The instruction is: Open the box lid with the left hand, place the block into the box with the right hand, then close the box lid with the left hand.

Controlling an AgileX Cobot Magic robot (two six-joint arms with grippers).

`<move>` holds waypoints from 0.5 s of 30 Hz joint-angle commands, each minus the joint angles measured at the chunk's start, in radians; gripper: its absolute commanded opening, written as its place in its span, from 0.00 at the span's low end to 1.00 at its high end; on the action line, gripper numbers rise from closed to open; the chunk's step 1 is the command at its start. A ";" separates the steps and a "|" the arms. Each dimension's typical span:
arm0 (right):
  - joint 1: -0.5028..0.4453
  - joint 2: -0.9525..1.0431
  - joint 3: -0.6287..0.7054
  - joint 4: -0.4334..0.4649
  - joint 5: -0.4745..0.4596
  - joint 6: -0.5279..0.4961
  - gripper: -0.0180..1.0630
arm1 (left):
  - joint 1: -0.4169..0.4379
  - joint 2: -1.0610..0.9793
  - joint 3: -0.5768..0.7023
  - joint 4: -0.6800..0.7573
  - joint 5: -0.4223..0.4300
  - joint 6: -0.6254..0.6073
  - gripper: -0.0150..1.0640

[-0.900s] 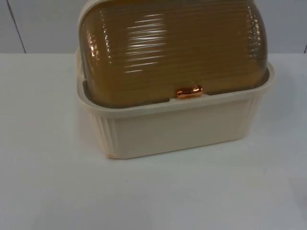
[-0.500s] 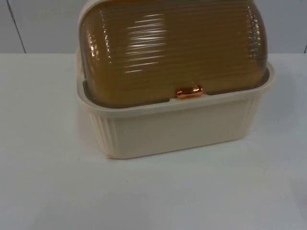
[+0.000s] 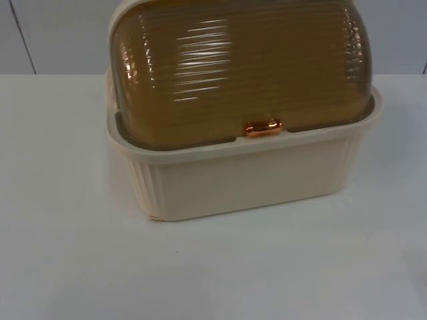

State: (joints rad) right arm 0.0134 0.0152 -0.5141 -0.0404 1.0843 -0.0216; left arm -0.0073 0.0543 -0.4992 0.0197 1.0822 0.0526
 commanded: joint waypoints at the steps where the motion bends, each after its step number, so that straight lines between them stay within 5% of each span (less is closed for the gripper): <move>1: -0.003 0.039 -0.002 -0.014 -0.006 0.002 0.98 | -0.005 0.017 0.004 -0.013 -0.009 -0.009 0.99; 9: -0.003 0.208 -0.048 -0.045 -0.090 -0.012 0.98 | -0.005 0.077 -0.024 0.078 -0.054 -0.009 0.99; 15: -0.003 0.436 -0.189 -0.036 -0.242 -0.012 0.98 | -0.005 0.269 -0.130 0.125 -0.209 -0.009 0.99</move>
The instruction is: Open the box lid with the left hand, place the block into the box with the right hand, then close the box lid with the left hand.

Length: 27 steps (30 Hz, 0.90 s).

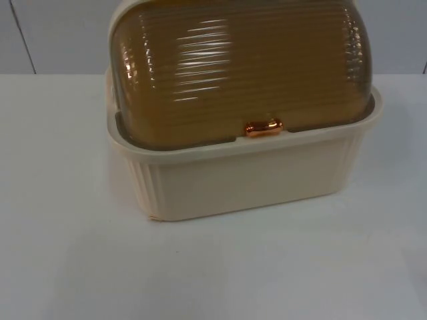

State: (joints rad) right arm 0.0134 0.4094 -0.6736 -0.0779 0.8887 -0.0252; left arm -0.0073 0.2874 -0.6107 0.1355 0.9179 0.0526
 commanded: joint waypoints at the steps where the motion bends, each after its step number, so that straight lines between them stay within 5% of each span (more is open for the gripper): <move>1: -0.003 0.081 -0.058 0.001 -0.073 -0.004 0.98 | -0.005 0.086 -0.039 0.009 -0.071 -0.009 0.99; 15: -0.003 0.464 -0.287 0.001 -0.200 0.006 0.98 | -0.005 0.583 -0.215 -0.085 -0.238 0.003 0.97; 20: -0.003 0.567 -0.287 0.001 -0.213 0.006 0.98 | -0.007 0.690 -0.215 -0.123 -0.204 0.060 0.97; 24: -0.003 0.600 -0.287 0.001 -0.260 0.006 0.98 | -0.062 0.744 -0.215 -0.155 -0.202 0.121 0.97; 27: -0.003 0.615 -0.287 -0.002 -0.270 0.006 0.98 | -0.189 0.791 -0.215 -0.148 -0.195 0.187 0.97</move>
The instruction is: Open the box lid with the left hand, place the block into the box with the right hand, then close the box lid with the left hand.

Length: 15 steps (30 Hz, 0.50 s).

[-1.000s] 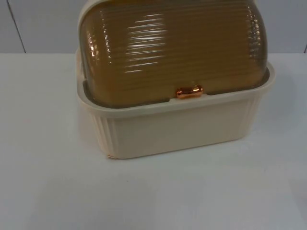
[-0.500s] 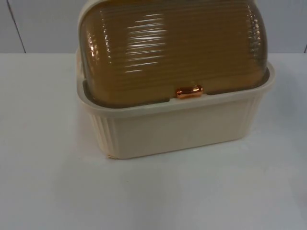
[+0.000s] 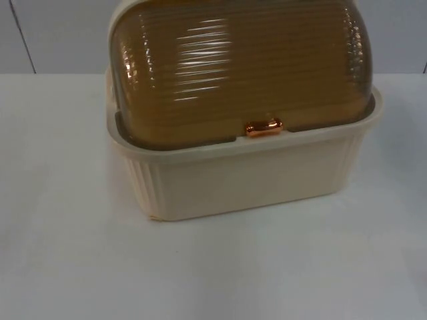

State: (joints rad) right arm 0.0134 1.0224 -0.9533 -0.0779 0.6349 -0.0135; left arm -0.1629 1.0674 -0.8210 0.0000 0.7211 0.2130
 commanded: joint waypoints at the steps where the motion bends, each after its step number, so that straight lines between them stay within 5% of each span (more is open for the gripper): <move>1: -0.003 0.003 -0.007 -0.002 -0.016 -0.006 0.98 | -0.087 0.023 -0.005 -0.007 -0.001 0.064 0.97; 8: -0.003 0.003 -0.007 0.002 -0.002 -0.028 0.98 | -0.385 0.109 -0.040 0.136 -0.141 0.138 0.97; 15: -0.003 0.001 -0.007 0.002 0.018 -0.028 0.98 | -0.503 0.268 -0.192 0.163 -0.123 0.149 0.97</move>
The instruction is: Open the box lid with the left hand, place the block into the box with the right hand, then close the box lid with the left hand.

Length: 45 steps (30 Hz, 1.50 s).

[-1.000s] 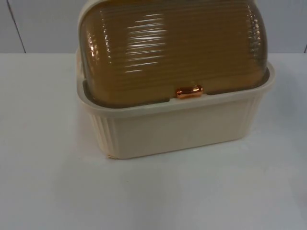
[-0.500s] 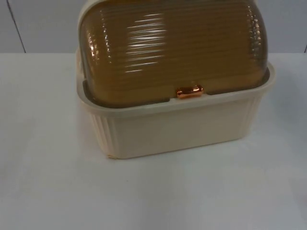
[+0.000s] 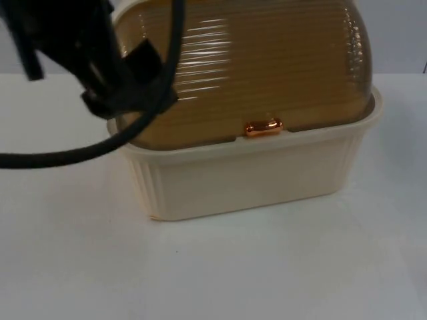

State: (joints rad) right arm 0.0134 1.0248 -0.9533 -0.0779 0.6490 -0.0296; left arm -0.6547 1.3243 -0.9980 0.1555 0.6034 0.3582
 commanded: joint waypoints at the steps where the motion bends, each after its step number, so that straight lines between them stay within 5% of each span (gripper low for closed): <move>1: -0.003 -0.001 -0.007 0.002 0.006 -0.012 0.98 | -0.026 0.046 -0.037 0.031 -0.005 0.004 0.97; 8: -0.003 -0.005 -0.007 0.002 0.017 -0.012 0.98 | -0.187 0.195 -0.093 0.203 0.019 -0.021 0.97; 14: -0.003 -0.005 -0.007 0.002 0.019 -0.012 0.98 | -0.285 0.299 -0.093 0.520 -0.062 -0.358 0.97; 21: -0.003 -0.005 -0.007 0.002 0.019 -0.012 0.98 | -0.294 0.421 -0.093 0.701 -0.166 -0.563 0.97; 33: -0.003 -0.005 -0.007 -0.003 0.019 -0.012 0.98 | -0.294 0.483 -0.093 0.991 -0.144 -0.864 0.97; 37: -0.003 -0.005 -0.007 -0.003 0.019 -0.012 0.98 | -0.308 0.491 -0.093 1.100 -0.099 -0.940 0.88; 40: -0.003 -0.005 -0.007 -0.003 0.019 -0.012 0.98 | -0.336 0.491 -0.093 1.106 -0.055 -0.942 0.72; 45: -0.003 -0.005 -0.007 -0.003 0.019 -0.012 0.98 | -0.376 0.491 -0.093 1.064 -0.037 -0.942 0.71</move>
State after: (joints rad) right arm 0.0134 1.0248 -0.9533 -0.0779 0.6658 -0.0413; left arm -1.0117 1.8123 -1.0852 1.2415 0.5538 -0.5670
